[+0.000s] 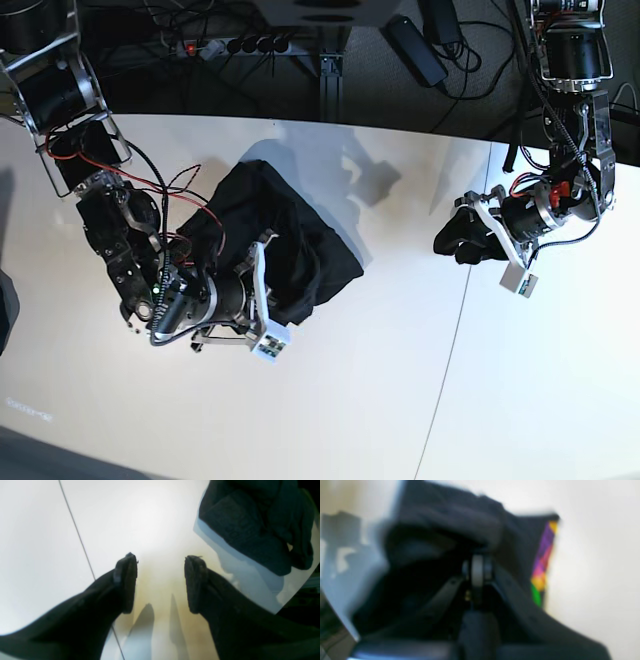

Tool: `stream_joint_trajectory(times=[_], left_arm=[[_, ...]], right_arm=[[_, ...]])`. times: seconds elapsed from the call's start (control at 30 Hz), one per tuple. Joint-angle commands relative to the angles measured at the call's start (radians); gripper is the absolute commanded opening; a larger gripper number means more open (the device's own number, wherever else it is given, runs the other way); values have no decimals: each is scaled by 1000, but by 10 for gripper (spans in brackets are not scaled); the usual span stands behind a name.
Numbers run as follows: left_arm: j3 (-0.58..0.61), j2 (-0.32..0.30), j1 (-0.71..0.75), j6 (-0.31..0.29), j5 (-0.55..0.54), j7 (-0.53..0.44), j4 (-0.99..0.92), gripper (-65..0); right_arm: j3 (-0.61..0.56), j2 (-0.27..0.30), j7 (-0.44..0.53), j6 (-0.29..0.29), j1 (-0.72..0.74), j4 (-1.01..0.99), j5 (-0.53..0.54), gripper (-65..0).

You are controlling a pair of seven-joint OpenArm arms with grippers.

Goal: Fold the T-shirt properly
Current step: 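Grasp the shirt's opposite end with the left gripper and lift it, then fold the held end with the left gripper over onto the right gripper's end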

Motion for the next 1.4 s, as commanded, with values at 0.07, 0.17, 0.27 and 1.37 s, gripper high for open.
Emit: stream_joint_trajectory(times=[0.07, 0.17, 0.27, 1.37], left_arm=[[-5, -11, -16, -13, -19, -14, 18, -311], [-7, -11, -16, -13, -34, -10, 18, -311], [-16, -11, -16, -13, -115, 10, 42, -342], [616, 372, 78, -13, 322, -230, 107, -536]], right_arm=[[6, -80, 19, 55, 30, 7, 8, -650], [7, -142, 19, 55, 38, 8, 1, -650], [7, -162, 23, 55, 65, 7, -40, -650], [7, -126, 269, 58, 246, -454, -205, -650]])
